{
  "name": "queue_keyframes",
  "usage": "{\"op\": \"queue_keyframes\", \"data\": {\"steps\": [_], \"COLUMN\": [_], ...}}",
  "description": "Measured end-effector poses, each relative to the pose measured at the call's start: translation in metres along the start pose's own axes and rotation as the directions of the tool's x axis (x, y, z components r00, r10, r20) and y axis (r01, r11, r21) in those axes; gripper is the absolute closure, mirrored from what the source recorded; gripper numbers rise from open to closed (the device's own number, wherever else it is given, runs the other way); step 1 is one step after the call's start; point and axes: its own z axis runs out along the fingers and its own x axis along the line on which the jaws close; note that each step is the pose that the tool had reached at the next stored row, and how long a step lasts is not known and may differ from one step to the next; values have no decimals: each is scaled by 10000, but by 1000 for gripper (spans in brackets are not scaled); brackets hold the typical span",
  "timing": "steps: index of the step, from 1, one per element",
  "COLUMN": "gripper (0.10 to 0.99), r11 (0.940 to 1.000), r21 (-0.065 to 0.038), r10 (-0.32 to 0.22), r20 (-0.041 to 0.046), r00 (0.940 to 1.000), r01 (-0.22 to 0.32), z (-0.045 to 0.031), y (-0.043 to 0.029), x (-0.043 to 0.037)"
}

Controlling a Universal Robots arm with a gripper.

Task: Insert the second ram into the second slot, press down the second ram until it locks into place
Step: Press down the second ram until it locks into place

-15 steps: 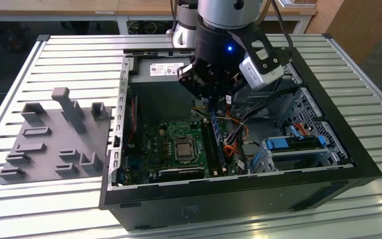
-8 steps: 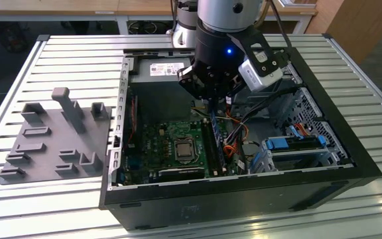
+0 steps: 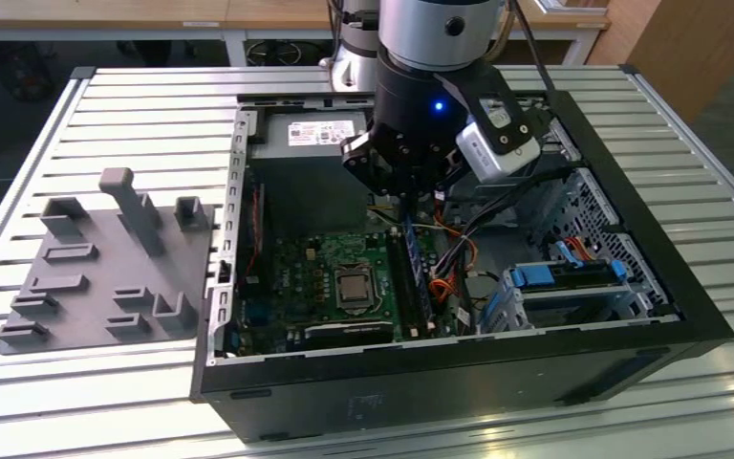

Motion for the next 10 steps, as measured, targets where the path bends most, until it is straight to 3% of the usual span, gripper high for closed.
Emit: {"op": "queue_keyframes", "data": {"steps": [10], "gripper": [949], "r11": [10000], "r21": [0], "r10": [1], "r20": [8], "r00": [10000], "r01": [-1], "z": [70], "y": [1], "x": [1]}}
